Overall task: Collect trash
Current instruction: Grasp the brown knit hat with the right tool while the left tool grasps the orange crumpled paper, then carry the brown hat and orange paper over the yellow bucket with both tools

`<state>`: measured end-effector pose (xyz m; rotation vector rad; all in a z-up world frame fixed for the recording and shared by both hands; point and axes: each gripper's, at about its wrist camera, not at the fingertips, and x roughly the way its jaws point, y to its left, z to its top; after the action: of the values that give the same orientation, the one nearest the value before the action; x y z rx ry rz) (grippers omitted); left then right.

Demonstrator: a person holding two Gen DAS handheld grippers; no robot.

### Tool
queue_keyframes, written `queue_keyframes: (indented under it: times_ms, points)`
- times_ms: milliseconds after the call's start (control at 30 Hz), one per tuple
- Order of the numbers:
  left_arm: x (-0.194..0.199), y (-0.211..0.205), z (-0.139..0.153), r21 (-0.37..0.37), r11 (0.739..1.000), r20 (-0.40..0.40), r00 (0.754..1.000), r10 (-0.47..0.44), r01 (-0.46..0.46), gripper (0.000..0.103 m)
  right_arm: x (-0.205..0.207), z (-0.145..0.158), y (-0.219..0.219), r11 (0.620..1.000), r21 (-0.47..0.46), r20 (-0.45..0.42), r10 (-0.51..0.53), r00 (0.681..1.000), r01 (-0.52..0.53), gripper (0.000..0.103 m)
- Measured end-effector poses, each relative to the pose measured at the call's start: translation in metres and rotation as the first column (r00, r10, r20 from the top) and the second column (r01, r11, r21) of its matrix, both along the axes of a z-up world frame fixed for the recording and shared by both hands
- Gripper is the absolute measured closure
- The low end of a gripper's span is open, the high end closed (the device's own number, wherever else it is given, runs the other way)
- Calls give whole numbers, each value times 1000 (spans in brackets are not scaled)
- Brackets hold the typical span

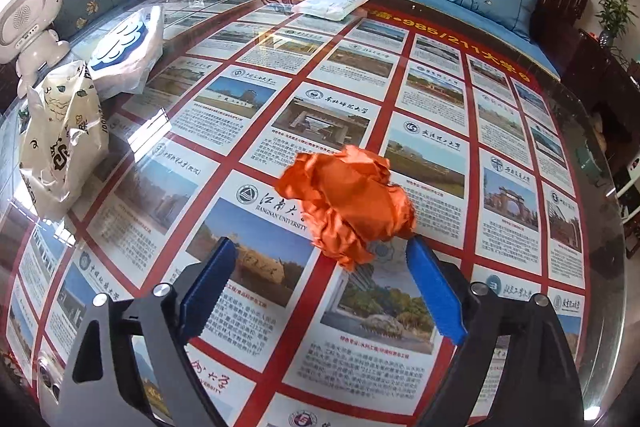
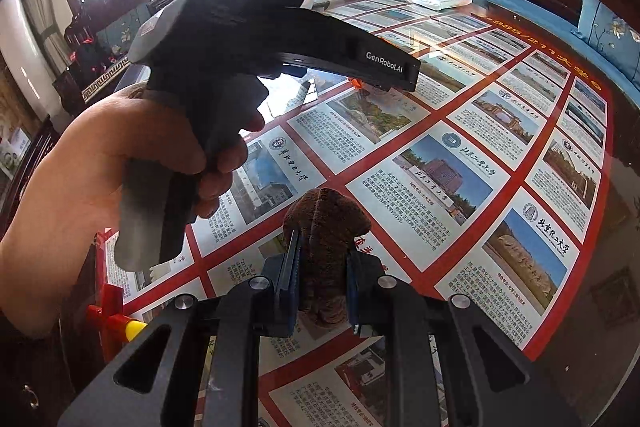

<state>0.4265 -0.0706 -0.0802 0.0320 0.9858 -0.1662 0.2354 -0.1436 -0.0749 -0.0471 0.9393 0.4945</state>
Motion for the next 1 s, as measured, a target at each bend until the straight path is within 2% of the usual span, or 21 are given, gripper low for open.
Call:
queue_keyframes:
  times_ms: [67,167,200,233,300,333,400,433,600,800,1000]
  points:
    - [5,-2,0,9,1000,-1,1000,0,0,21,3,0,-3,1000,13,-4,0,1000,0,84]
    - [7,-7,1,41,999,4,1000,-15,15,35,9,-1,-6,1000,27,-13,-4,1000,4,84]
    - [7,-7,2,53,998,5,1000,-18,18,43,9,-1,-6,1000,26,-12,-8,1000,8,84]
    - [8,-8,2,60,998,5,1000,-21,21,47,9,-1,-7,1000,26,-10,-7,1000,7,84]
    - [7,-9,4,60,998,5,1000,-30,30,68,7,-1,-7,1000,30,-8,-9,1000,9,84]
    - [7,-9,5,53,998,4,999,-42,41,75,7,-1,-9,999,33,-7,-9,1000,10,84]
    - [4,-7,7,23,997,-7,997,-72,72,87,5,-2,-11,999,45,-7,-14,1000,14,84]
    - [1,-6,7,19,996,-10,997,-83,83,90,4,-2,-13,999,51,-9,-18,1000,18,84]
    - [-23,1,6,-4,986,11,986,-169,169,93,0,-2,-18,998,54,-14,-24,1000,25,84]
    - [-59,16,10,-61,973,4,975,-224,224,93,-12,-2,-27,997,61,-20,-41,999,43,84]
    - [-115,20,29,-82,943,28,946,-322,323,93,-32,9,-44,994,83,-7,-74,997,74,84]
